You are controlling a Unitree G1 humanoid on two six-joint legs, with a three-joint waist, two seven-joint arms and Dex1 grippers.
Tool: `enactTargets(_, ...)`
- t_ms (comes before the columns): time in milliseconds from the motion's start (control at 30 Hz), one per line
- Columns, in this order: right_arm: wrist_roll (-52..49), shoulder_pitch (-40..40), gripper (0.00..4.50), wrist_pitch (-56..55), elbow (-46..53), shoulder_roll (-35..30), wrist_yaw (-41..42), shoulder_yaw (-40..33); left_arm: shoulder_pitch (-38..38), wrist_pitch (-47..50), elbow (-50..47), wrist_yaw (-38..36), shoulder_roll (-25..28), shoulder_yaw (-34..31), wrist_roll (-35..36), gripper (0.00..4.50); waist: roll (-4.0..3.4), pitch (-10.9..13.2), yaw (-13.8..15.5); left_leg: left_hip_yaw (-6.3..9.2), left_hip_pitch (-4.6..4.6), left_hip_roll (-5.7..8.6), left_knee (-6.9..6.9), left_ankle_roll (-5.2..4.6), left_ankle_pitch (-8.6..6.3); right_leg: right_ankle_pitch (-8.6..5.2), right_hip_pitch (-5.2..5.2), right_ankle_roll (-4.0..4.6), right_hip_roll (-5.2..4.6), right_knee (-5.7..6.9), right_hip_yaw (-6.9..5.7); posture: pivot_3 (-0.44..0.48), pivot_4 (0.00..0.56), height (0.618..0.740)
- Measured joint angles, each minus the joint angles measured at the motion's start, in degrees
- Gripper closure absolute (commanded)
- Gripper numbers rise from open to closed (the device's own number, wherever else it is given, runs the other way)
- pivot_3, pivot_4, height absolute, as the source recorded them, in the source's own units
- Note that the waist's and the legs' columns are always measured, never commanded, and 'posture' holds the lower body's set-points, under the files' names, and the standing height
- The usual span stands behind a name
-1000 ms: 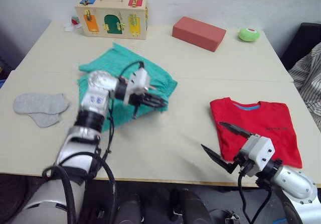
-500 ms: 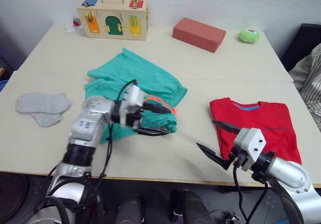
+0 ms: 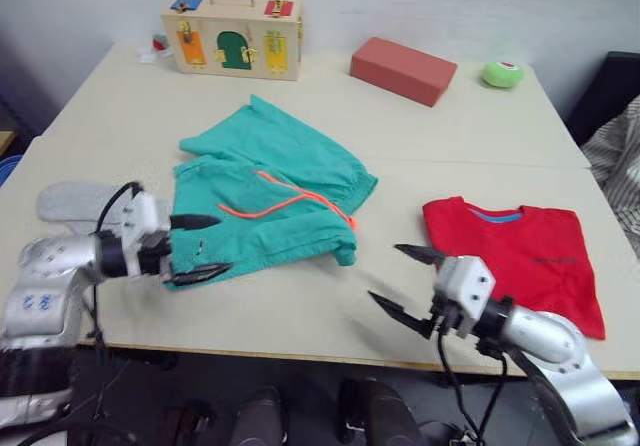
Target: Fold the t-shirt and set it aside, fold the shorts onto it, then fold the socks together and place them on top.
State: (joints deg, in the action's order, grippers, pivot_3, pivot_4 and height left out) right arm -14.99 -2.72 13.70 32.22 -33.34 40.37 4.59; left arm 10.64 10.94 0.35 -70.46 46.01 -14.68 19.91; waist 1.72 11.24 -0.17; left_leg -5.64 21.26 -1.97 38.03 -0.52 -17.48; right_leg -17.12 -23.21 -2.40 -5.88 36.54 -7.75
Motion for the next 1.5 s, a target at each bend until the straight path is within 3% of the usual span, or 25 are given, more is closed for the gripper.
enactTargets(100, 3.11, 5.71, 0.00, 3.74, -3.89, 2.65, -2.17, 4.22, -4.52, -5.17, -0.02, 2.08, 0.32, 0.46, -3.75, 0.09, -0.03, 0.02, 0.14, -0.06, 0.10, -0.01, 0.00, -0.07, -0.04, -0.01, -0.15, 0.03, -0.03, 0.04, 0.03, 0.000, 0.150, 0.740)
enactTargets(367, 9.83, 16.56, 0.00, 8.58, -15.59, 10.82, -8.15, 10.69, -5.90, -13.99, 2.74, 13.50, -2.35, 3.39, -11.95, 0.09, -0.09, 0.04, 0.03, -0.21, 0.21, 0.01, -0.05, -0.15, -0.14, -0.03, -0.38, 0.11, -0.11, 0.18, 0.03, 0.000, 0.150, 0.740)
enactTargets(500, 11.06, 18.48, 0.00, 7.25, -19.18, 13.69, -9.19, 10.89, -5.55, -17.96, 4.86, 16.06, -2.23, 4.24, -13.39, 0.93, -0.21, -0.01, -0.07, -0.32, 0.08, 0.01, -0.06, -0.22, -0.18, -0.03, -0.35, 0.11, -0.12, 0.26, 0.12, 0.000, 0.150, 0.740)
enactTargets(600, 11.64, 19.05, 0.65, 5.40, -19.33, 13.49, -8.48, 11.05, -5.65, -18.60, 6.04, 16.88, -1.83, 4.88, -13.73, 1.88, -0.28, -0.02, -0.08, -0.33, -0.02, -0.01, -0.06, -0.25, -0.18, -0.04, -0.34, 0.12, -0.12, 0.36, 0.15, 0.000, 0.150, 0.740)
enactTargets(867, 11.73, 19.06, 3.48, -0.57, -19.31, 8.92, -3.03, 10.78, -7.83, -16.41, 7.02, 14.84, 3.03, 4.34, -11.52, 4.42, -0.45, -0.01, -1.19, -0.36, -0.08, -0.15, -0.20, -0.14, -0.15, -0.10, -0.39, 0.24, -0.04, 0.42, 0.15, 0.000, 0.150, 0.740)
enactTargets(967, 11.61, 19.05, 4.47, -2.93, -19.39, 7.67, -0.97, 10.71, -9.49, -12.40, 6.05, 12.80, 4.37, 3.22, -8.48, 4.50, -0.47, 0.00, -1.69, -0.41, -0.08, -0.20, -0.28, -0.07, -0.15, -0.11, -0.44, 0.26, 0.04, 0.40, 0.17, 0.000, 0.150, 0.740)
enactTargets(1100, 10.89, 18.94, 4.47, -6.60, -19.38, 4.38, 2.99, 10.48, -14.81, -9.92, 2.59, 6.65, 7.95, 0.95, -3.92, 4.50, -0.48, 0.01, -1.67, -0.46, -0.04, -0.26, -0.41, 0.03, -0.19, -0.16, -0.51, 0.33, 0.12, 0.25, 0.19, 0.000, 0.150, 0.740)
enactTargets(1200, 9.99, 17.85, 4.47, -10.66, -19.02, -1.58, 8.87, 9.63, -20.49, -7.93, -1.61, -0.47, 10.91, -1.72, 0.75, 4.50, -0.51, 0.04, -1.41, -0.46, 0.02, -0.25, -0.53, 0.01, -0.21, -0.16, -0.50, 0.34, 0.14, -0.01, 0.17, 0.000, 0.150, 0.740)
enactTargets(1300, 9.52, 16.05, 4.47, -19.58, -18.46, -11.11, 17.85, 9.64, -27.47, -6.01, -8.03, -8.02, 15.48, -7.69, 5.06, 4.50, -0.48, 0.07, -1.12, -0.45, 0.05, -0.25, -0.53, 0.00, -0.27, -0.16, -0.44, 0.32, 0.15, -0.22, 0.13, 0.000, 0.150, 0.740)
enactTargets(1500, 6.47, 12.43, 4.47, -28.42, -17.81, -16.65, 26.12, 9.40, -39.66, 1.28, -21.11, -15.58, 19.38, -20.51, 8.19, 4.50, -0.47, 0.10, -1.43, -0.50, -0.02, -0.33, -0.59, -0.03, -0.31, -0.12, -0.36, 0.26, 0.35, -0.39, 0.18, 0.000, 0.150, 0.740)
